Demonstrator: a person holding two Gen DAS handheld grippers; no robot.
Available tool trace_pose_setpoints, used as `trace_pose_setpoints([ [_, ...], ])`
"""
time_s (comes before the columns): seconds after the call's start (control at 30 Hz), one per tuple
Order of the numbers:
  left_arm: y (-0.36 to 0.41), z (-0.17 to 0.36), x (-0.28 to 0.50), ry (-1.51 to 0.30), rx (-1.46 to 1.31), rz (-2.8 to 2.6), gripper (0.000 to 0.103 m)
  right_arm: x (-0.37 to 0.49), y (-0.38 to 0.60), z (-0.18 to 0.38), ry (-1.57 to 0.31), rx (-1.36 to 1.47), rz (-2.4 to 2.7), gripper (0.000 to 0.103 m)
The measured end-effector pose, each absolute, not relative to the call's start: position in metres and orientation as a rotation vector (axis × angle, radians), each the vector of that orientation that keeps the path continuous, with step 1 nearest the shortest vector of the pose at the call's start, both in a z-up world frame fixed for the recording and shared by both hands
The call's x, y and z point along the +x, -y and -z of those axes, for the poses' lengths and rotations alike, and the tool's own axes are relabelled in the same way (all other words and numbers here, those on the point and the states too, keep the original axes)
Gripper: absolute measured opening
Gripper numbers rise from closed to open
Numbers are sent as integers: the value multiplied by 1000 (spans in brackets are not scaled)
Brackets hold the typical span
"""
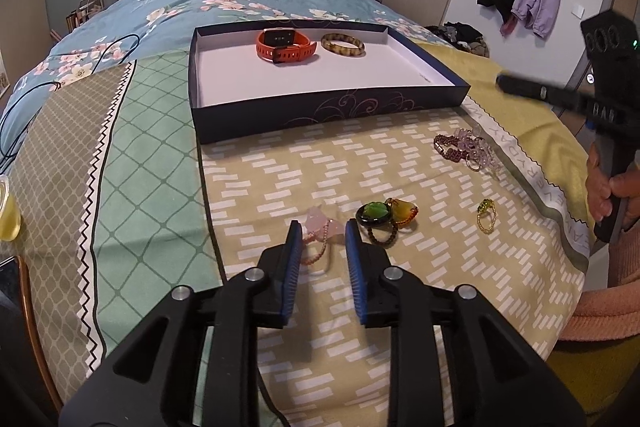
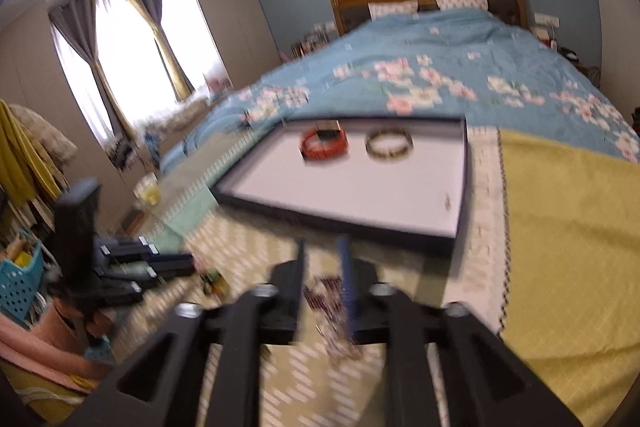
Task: Organize jewelry
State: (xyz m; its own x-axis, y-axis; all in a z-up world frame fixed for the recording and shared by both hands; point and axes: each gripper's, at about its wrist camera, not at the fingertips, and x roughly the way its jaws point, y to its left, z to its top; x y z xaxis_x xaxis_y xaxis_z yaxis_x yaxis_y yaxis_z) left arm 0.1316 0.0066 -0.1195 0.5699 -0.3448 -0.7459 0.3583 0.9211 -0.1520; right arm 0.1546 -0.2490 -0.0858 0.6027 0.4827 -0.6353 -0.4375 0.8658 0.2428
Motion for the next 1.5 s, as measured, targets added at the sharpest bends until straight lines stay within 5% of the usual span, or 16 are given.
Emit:
trace_pose_setpoints([
  [0.33, -5, 121, 133, -875, 21, 405, 22, 169, 246, 127, -863, 50, -486, 41],
  [0.43, -6, 121, 135, -878, 9, 407, 15, 170, 243, 128, -873, 45, -506, 22],
  [0.63, -6, 123, 135, -880, 11, 416, 4, 162, 245, 119, -829, 37, -508, 22],
  [1.5, -12, 84, 136, -757, -6, 429, 4, 152, 251, 52, -651, 104, -574, 22],
])
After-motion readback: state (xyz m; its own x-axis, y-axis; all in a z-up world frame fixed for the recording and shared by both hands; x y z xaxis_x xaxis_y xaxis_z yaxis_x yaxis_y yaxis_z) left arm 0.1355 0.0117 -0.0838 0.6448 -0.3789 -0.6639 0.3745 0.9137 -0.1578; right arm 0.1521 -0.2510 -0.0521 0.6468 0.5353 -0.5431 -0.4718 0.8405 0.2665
